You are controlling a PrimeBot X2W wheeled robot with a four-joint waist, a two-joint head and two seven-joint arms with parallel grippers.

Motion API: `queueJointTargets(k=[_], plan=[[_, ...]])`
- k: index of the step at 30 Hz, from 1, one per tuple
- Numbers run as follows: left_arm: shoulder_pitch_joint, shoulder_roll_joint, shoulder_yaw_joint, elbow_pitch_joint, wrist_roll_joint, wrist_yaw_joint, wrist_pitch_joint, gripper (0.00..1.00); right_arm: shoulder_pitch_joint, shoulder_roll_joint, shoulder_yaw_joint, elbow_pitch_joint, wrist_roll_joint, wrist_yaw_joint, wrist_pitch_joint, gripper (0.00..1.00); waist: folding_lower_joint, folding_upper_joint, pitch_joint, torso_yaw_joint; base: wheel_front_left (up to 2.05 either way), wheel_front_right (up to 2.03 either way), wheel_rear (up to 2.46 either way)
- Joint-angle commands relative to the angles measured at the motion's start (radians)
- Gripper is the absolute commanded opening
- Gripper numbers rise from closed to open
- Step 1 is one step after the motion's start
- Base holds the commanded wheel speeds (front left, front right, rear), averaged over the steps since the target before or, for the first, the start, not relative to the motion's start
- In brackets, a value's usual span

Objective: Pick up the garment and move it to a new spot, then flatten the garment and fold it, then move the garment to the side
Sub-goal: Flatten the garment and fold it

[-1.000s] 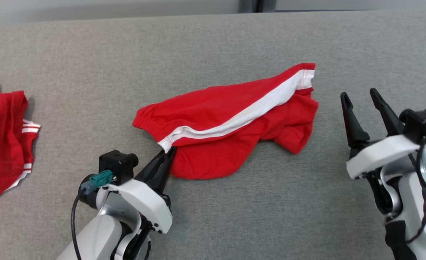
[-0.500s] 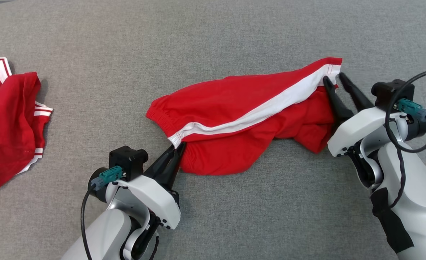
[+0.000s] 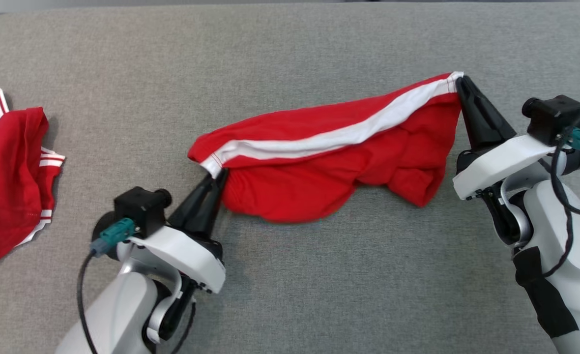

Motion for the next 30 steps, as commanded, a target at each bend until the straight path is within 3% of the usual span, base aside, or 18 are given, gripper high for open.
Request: queueJointTargets(k=[1,11,20,30], plan=[[-0.021,0.011,0.011,-0.013,0.011,0.007,-0.008,0.0,0.017,-0.01,-0.005,-0.02,0.007,0.0,-0.012,0.0,0.0,0.0,-0.01,-0.01,0.0,0.0,0.0],[-0.07,0.092,0.058,-0.172,0.057,0.038,-0.015,0.0,0.085,-0.043,-0.102,-0.3,-0.034,0.0,-0.016,0.0,0.0,0.0,-0.072,-0.055,0.0,0.0,0.0],[-0.193,0.165,0.076,-0.333,0.124,0.044,0.045,0.0,0.132,-0.047,-0.251,-0.661,-0.125,0.0,0.099,0.0,0.0,0.0,-0.148,-0.08,0.0,0.0,0.0],[-0.266,0.194,0.105,-0.435,0.141,0.065,0.089,0.0,0.146,-0.03,-0.33,-0.82,-0.131,0.0,0.216,0.0,0.0,0.0,-0.162,-0.098,0.0,0.0,0.0]])
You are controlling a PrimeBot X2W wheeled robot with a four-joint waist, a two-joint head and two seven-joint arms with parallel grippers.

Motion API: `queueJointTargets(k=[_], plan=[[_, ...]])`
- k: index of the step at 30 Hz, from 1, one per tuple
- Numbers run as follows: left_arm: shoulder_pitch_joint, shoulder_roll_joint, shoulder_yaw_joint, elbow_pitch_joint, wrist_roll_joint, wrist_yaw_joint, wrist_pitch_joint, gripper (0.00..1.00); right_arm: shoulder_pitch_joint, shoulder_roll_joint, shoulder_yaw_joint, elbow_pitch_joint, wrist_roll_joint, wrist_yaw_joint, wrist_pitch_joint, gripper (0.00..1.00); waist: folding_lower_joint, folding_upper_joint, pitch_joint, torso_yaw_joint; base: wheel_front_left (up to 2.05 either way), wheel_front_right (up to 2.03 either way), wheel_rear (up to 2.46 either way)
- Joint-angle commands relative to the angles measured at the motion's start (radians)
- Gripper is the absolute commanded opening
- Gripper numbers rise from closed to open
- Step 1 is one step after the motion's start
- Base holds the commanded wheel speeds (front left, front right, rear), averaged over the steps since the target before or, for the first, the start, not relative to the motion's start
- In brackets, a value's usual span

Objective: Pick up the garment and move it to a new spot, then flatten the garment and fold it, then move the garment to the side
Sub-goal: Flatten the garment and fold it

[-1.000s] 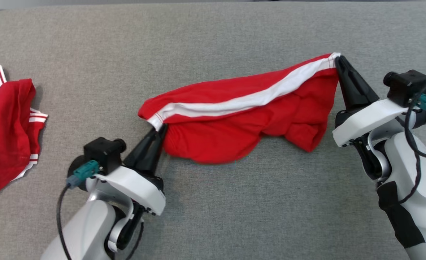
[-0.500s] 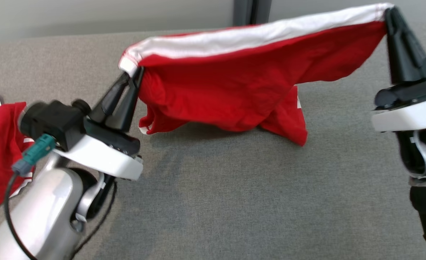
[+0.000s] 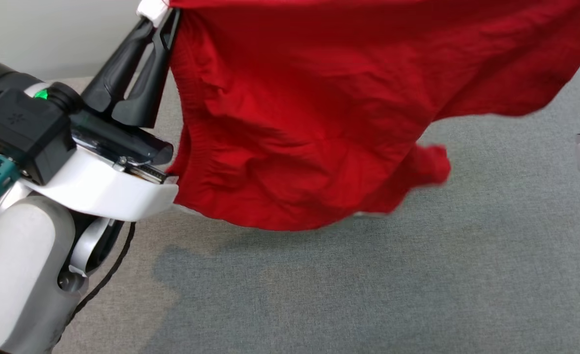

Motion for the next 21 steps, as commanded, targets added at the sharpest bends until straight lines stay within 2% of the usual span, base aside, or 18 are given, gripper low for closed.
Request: queueJointTargets(k=[1,10,16,21], plan=[[-0.022,0.004,0.009,-0.005,0.005,0.011,-0.001,0.0,0.008,0.006,-0.004,0.002,0.008,0.0,0.012,0.0,0.0,0.0,0.007,-0.004,0.0,0.0,0.0],[-0.082,-0.007,0.009,0.006,0.026,0.015,-0.004,0.0,-0.086,0.013,0.018,0.085,0.045,0.0,0.012,0.0,0.0,0.0,0.074,-0.016,0.0,0.0,0.0],[-0.235,-0.035,0.013,0.102,0.035,-0.024,-0.024,0.0,-0.291,-0.009,0.072,0.277,0.071,0.0,-0.005,0.0,0.0,0.0,0.129,-0.014,0.0,0.0,0.0],[-0.426,-0.099,0.008,0.295,0.03,-0.079,-0.068,0.0,-0.514,0.002,0.108,0.505,0.087,0.0,-0.029,0.0,0.0,0.0,0.178,-0.005,0.0,0.0,0.0]])
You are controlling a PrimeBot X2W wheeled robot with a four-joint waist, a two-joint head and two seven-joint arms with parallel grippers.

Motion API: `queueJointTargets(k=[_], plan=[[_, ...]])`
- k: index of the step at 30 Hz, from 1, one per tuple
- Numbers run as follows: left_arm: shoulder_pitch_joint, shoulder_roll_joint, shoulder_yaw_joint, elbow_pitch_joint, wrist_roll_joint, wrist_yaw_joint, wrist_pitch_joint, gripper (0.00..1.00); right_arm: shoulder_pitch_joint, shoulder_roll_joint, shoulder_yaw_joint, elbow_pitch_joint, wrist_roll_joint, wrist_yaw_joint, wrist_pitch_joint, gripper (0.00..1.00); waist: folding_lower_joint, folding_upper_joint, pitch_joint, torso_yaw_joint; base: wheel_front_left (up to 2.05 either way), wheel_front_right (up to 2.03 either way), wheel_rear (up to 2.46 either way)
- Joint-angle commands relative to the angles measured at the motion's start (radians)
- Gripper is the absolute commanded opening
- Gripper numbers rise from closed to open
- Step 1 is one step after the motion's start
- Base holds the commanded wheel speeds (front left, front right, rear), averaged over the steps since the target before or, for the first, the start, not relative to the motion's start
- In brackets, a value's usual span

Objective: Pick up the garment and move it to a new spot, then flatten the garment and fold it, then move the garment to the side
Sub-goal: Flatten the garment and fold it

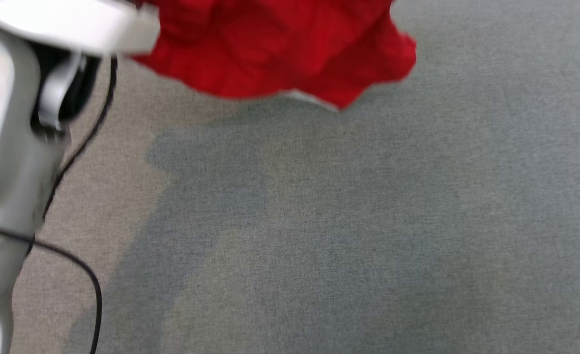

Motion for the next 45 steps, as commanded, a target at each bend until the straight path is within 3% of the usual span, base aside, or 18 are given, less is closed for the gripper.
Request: queueJointTargets(k=[1,7,14,21,25,35,45], plan=[[-0.058,-0.017,0.002,0.069,-0.001,-0.017,-0.019,0.0,-0.068,0.005,0.012,0.062,0.007,0.0,-0.025,0.0,0.0,0.0,0.026,0.007,0.0,0.0,0.0],[-0.229,-0.113,-0.006,0.412,-0.034,-0.085,-0.089,0.0,-0.279,0.065,0.069,0.363,0.019,0.0,-0.081,0.0,0.0,0.0,0.069,0.011,0.0,0.0,0.0],[-0.29,-0.197,-0.015,0.795,-0.079,-0.144,-0.15,0.0,-0.372,0.138,0.149,0.658,0.055,0.0,-0.157,0.0,0.0,0.0,0.093,0.005,0.0,0.0,0.0],[-0.252,-0.252,-0.013,0.984,-0.132,-0.177,-0.183,0.0,-0.32,0.163,0.258,0.773,0.121,0.0,-0.206,0.0,0.0,0.0,0.106,0.008,0.0,0.0,0.0],[-0.163,-0.276,-0.033,1.04,-0.138,-0.185,-0.2,0.0,-0.197,0.164,0.341,0.78,0.219,0.0,-0.244,0.0,0.0,0.0,0.093,0.015,0.0,0.0,0.0],[0.199,-0.288,-0.002,0.883,-0.084,-0.187,-0.202,0.0,0.195,0.088,0.414,0.608,0.359,0.0,-0.284,0.0,0.0,0.0,0.027,0.028,0.0,0.0,0.0],[0.643,-0.242,0.059,0.513,0.023,-0.152,-0.202,0.0,0.63,0.015,0.323,0.266,0.338,0.0,-0.282,0.0,0.0,0.0,-0.073,0.023,0.0,0.0,0.0]])
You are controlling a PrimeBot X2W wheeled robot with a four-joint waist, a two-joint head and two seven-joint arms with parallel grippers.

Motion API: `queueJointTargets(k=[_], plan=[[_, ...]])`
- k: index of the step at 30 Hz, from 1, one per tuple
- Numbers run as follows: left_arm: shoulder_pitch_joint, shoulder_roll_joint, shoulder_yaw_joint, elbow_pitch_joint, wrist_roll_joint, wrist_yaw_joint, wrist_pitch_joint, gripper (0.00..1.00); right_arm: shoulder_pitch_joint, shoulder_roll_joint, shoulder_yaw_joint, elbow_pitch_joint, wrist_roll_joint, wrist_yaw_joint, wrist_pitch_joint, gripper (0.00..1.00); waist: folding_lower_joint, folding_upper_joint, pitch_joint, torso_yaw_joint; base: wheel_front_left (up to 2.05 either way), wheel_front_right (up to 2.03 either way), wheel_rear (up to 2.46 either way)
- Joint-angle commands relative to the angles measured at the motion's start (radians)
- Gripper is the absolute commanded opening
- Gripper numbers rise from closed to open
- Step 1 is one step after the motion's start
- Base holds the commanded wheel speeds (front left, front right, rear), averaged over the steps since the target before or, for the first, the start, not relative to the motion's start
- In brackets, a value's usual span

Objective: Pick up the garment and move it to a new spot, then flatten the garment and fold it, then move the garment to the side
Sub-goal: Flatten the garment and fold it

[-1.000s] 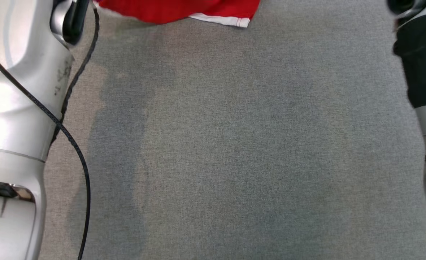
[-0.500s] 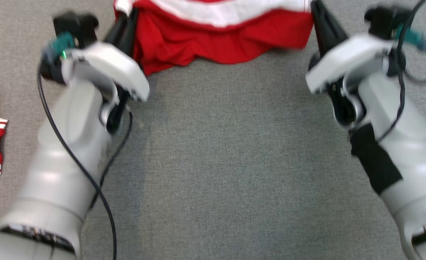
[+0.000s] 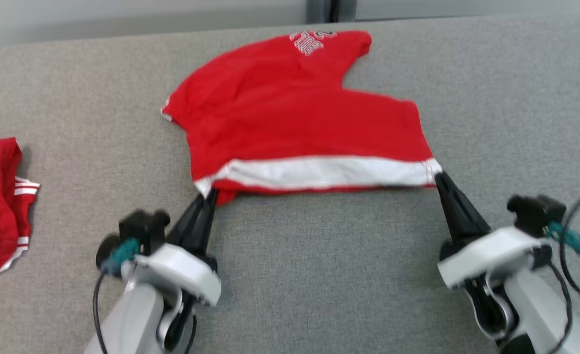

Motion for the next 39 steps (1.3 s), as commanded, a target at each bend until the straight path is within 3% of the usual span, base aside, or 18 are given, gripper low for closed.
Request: queueJointTargets(k=[1,9,21,30,39], plan=[[0.069,0.021,0.006,-0.061,0.018,0.012,-0.004,0.0,0.069,-0.022,-0.019,-0.056,-0.016,0.001,-0.002,0.0,0.0,0.0,-0.029,0.0,0.0,0.0,0.0],[0.31,0.087,-0.039,-0.318,0.04,0.089,0.102,0.0,0.331,-0.059,-0.12,-0.295,-0.088,0.0,0.113,0.0,0.0,0.0,-0.094,0.013,0.0,0.0,0.0],[0.514,0.184,-0.044,-0.649,0.036,0.178,0.278,0.0,0.663,0.044,-0.327,-0.689,-0.197,0.0,0.361,0.0,0.0,0.0,-0.14,0.033,0.0,0.0,0.0],[0.523,0.19,-0.034,-0.718,0.024,0.202,0.308,0.0,0.637,0.069,-0.399,-0.797,-0.219,0.001,0.41,0.0,0.0,0.0,-0.123,0.052,0.0,0.0,0.0],[0.421,0.179,-0.026,-0.721,0.022,0.185,0.3,0.0,0.393,0.009,-0.375,-0.717,-0.238,0.001,0.357,0.0,0.0,0.0,-0.028,0.075,0.0,0.0,0.0]])
